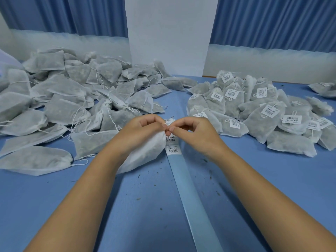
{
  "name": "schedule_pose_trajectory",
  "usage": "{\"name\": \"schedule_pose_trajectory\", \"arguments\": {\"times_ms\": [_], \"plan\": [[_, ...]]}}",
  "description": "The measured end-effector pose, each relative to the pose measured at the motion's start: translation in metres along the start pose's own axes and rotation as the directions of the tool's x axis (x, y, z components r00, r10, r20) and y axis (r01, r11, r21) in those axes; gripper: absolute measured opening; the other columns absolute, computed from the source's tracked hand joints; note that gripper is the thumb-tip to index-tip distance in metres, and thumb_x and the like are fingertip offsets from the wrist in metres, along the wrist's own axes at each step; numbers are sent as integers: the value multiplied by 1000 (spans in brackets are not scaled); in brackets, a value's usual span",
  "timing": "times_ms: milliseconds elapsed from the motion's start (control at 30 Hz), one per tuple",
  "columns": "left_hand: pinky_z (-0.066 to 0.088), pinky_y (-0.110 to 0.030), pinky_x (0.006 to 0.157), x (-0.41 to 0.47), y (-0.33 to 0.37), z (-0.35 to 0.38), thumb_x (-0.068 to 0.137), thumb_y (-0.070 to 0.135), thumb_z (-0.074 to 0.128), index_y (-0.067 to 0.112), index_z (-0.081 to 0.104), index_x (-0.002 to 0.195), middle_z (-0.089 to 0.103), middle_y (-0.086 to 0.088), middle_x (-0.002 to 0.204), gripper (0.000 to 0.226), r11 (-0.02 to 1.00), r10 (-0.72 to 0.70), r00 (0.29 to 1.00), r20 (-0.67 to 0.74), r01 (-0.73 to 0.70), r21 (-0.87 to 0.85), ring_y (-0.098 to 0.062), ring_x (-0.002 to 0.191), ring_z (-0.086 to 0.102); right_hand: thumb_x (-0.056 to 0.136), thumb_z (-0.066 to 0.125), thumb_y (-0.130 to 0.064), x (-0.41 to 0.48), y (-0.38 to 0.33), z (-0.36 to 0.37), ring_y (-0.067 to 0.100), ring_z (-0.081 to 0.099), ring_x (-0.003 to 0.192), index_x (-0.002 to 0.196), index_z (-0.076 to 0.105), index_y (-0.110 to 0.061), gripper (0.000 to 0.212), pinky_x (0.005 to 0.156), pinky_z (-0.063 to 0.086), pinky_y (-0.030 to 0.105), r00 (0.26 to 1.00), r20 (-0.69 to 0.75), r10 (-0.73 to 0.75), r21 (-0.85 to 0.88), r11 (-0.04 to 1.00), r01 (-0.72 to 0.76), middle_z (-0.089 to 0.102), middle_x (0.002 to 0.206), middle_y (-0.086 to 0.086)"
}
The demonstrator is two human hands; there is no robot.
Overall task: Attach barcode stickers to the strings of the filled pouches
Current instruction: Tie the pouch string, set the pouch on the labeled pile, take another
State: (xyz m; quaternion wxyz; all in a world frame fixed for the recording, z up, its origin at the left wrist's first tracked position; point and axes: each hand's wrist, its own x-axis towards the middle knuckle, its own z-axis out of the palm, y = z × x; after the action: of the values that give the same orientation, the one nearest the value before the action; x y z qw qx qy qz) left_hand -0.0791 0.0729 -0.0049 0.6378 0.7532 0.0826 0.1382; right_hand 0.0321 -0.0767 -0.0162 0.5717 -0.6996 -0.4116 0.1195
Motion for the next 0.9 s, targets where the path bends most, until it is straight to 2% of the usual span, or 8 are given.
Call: {"name": "schedule_pose_trajectory", "arguments": {"times_ms": [133,233,367,533,633,733,800,900], "plan": [[45,-20,90,1,-1,0,88,21,66,23,70,76,74,2,82,13,1000,-1,1000,19,0,28,-6,88,67,85,73,-9,1,0,1,12,58,72,92,73,-19,13,71,49,16,1000,-18,11,-10,1000,-11,70,82,-4],[45,-19,85,1,-2,1,78,30,62,26,72,72,73,5,81,12,999,-25,1000,18,24,41,-4,85,65,88,70,-10,1,-2,-2,10,56,72,94,75,-23,15,57,43,14,987,99,125,20,992,-128,71,84,-2],[48,-13,79,1,0,-1,75,30,60,27,73,70,73,4,81,14,998,-56,998,-6,56,39,-5,82,65,87,71,-10,-3,-1,-4,-1,53,54,81,75,-17,10,49,40,13,958,217,189,-53,982,-182,65,62,-11],[50,-11,66,-1,3,0,90,7,59,16,73,67,72,-3,71,29,995,-87,996,33,89,-42,-6,68,66,91,66,-8,2,1,-3,2,51,44,87,70,-5,6,46,39,12,986,0,168,-8,986,-168,61,52,-9],[48,-10,73,-3,4,3,90,6,59,14,75,69,73,-3,74,28,996,-84,991,106,82,23,-6,76,68,92,61,-1,1,-1,2,5,60,52,96,67,-9,12,50,47,15,987,-39,156,95,984,-152,69,64,-4],[49,-11,84,-3,4,5,88,7,64,16,79,74,77,-6,86,23,997,-76,991,111,76,6,-9,93,71,90,53,10,-2,-4,7,11,70,74,115,61,-16,36,72,57,24,983,78,169,202,962,-182,74,91,2],[49,-10,84,-3,4,5,90,4,62,15,80,77,77,-6,87,24,998,-63,994,93,64,-11,-8,95,71,89,51,11,-1,-8,5,14,70,81,110,60,-14,34,79,58,28,984,33,178,226,957,-181,73,99,7],[50,-11,83,-1,3,4,89,5,63,12,78,84,78,-6,88,18,995,-70,997,42,73,-73,-11,97,72,88,57,5,-1,-13,-3,15,63,77,89,62,-12,18,67,56,24,983,-30,182,134,975,-176,69,87,8]]}}
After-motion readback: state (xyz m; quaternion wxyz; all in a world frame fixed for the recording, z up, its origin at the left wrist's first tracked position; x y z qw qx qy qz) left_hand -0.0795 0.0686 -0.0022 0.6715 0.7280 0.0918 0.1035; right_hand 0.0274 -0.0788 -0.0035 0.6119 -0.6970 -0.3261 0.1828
